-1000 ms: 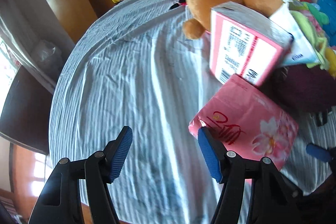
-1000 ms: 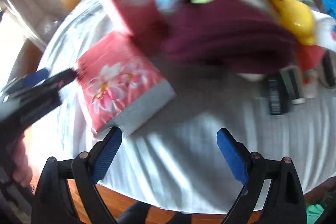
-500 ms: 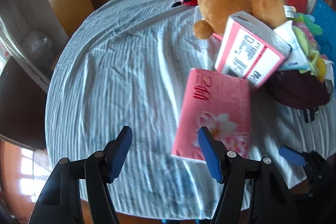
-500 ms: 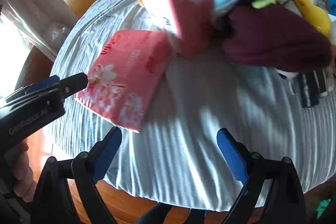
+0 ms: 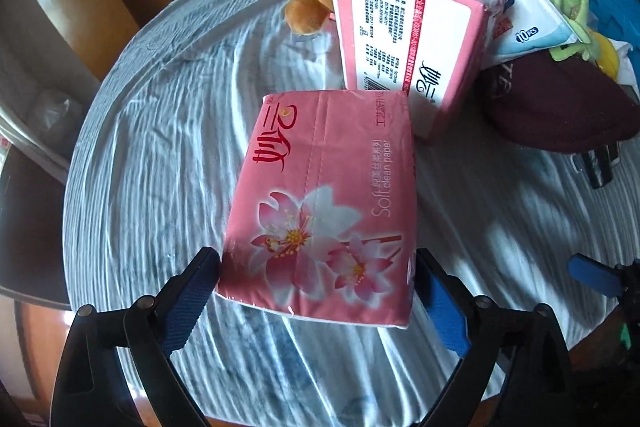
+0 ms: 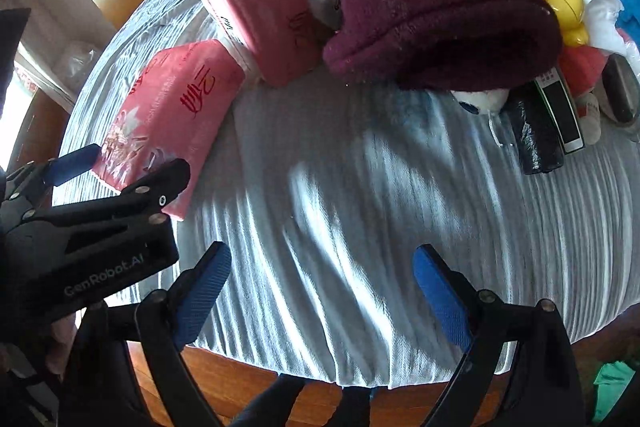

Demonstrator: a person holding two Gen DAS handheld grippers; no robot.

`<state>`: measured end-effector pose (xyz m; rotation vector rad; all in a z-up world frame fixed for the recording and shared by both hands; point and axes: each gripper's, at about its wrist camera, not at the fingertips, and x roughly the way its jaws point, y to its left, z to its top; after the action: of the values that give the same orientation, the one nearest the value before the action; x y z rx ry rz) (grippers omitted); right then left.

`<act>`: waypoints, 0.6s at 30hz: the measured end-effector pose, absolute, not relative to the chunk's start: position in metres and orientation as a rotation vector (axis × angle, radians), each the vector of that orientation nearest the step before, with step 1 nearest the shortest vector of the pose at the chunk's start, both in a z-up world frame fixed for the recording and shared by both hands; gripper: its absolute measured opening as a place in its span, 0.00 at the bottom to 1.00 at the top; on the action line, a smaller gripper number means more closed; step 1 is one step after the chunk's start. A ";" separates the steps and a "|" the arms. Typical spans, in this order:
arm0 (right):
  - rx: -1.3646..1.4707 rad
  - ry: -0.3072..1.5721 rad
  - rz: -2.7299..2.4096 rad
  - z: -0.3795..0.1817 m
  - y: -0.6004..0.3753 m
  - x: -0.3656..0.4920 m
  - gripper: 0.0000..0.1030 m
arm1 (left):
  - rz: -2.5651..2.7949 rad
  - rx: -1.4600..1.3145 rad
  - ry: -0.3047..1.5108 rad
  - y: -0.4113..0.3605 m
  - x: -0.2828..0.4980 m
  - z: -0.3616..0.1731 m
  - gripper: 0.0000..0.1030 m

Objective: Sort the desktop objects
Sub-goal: 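Grasp the pink flower tissue pack with the left tool, then grasp a clear-wrapped tissue pack with the right tool while the left holds its pack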

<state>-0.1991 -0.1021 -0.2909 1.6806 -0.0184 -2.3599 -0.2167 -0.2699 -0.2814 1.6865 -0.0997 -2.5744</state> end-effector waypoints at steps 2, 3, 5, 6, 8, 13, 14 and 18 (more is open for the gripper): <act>1.686 -0.018 -2.365 -0.293 -0.106 -0.199 0.91 | -2.601 1.685 -0.040 -0.276 -0.215 -0.283 0.89; 1.688 -0.017 -2.368 -0.293 -0.109 -0.198 0.91 | -2.618 1.676 -0.013 -0.278 -0.213 -0.282 0.87; 1.691 -0.016 -2.373 -0.294 -0.114 -0.198 0.91 | -2.620 1.648 0.014 -0.287 -0.206 -0.274 0.86; 1.688 -0.016 -2.378 -0.292 -0.118 -0.199 0.91 | -2.618 1.626 0.025 -0.294 -0.203 -0.269 0.85; 1.668 -0.018 -2.394 -0.284 -0.126 -0.200 0.91 | -2.614 1.582 0.048 -0.310 -0.198 -0.258 0.85; 1.501 0.020 -2.475 -0.236 -0.145 -0.209 0.91 | -2.607 1.464 0.059 -0.344 -0.195 -0.227 0.85; 1.463 0.036 -2.490 -0.225 -0.149 -0.211 0.91 | -2.603 1.446 0.061 -0.347 -0.195 -0.222 0.85; 1.325 0.165 -2.523 -0.186 -0.164 -0.228 0.91 | -2.582 1.419 0.092 -0.352 -0.198 -0.211 0.85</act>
<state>-0.2283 -0.1639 -0.1857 1.3251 0.1649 -2.5227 -0.1982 -0.3517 -0.2109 1.4190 0.0916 -2.5823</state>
